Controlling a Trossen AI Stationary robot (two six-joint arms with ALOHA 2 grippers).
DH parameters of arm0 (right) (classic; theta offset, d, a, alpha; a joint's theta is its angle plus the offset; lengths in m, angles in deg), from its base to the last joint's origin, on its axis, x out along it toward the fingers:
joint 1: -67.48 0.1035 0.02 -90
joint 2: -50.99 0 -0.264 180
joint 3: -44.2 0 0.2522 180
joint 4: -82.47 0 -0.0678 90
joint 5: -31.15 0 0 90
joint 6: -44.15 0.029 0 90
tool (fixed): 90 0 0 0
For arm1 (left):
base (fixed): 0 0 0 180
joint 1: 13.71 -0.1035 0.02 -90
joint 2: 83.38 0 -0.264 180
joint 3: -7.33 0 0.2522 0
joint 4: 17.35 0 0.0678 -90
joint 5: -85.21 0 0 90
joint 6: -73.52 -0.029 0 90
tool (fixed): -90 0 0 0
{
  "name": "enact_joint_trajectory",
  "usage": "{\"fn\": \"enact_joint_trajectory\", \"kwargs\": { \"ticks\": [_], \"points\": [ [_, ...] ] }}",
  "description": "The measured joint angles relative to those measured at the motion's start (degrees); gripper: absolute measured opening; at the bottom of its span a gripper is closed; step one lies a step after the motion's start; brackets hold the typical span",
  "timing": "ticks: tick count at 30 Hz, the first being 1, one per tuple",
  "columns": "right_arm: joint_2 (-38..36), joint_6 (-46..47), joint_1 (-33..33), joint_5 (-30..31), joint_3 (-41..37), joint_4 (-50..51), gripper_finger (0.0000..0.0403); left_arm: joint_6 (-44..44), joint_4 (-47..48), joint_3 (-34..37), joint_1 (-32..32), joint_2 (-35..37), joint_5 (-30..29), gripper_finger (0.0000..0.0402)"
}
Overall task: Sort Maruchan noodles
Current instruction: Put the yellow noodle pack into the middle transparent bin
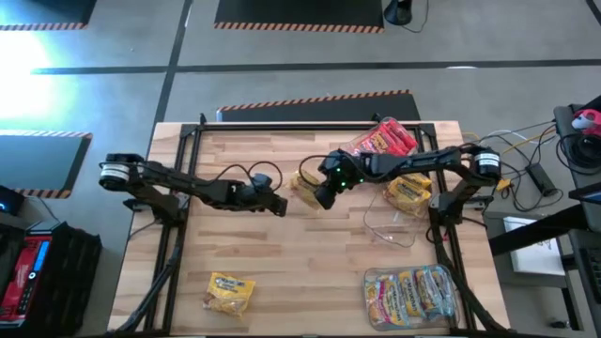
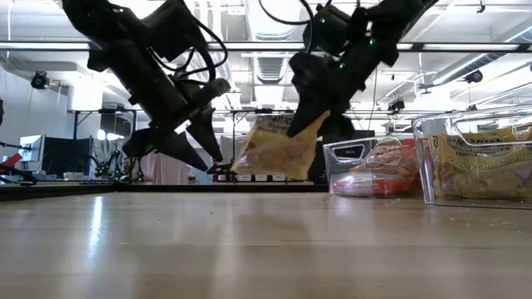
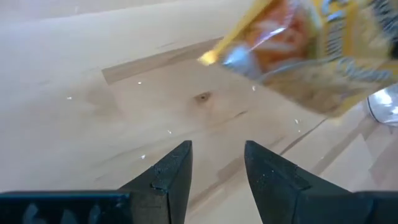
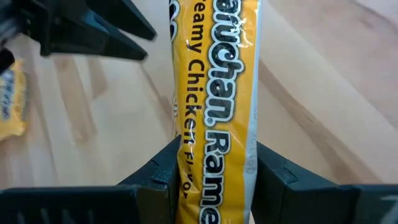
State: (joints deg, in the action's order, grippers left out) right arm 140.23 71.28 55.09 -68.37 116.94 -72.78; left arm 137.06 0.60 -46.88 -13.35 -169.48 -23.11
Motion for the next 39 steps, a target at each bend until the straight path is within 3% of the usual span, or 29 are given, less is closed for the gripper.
{"fn": "enact_joint_trajectory", "kwargs": {
  "ticks": [13,24,31,39],
  "points": [
    [-6.1,-7.56,-0.08,0.62,14.91,40.8,0.012,-6.25,-0.49,0.29,-0.11,0.0,0.28,0.0131],
    [-22.15,1.05,0.7,5.79,9.75,43.12,0.012,-7.56,-1.88,2.47,-0.96,-0.07,-0.16,0.0131],
    [-30.1,4.25,5.57,4.86,5.02,48.58,0.0121,-8.81,-3.16,1.92,-2.93,-0.07,-0.16,0.0131],
    [-39.26,10.04,11.66,-0.99,1.89,55.7,0.0121,-8.97,-4.91,1.73,-5.74,-0.07,0.72,0.0131]
  ]
}}
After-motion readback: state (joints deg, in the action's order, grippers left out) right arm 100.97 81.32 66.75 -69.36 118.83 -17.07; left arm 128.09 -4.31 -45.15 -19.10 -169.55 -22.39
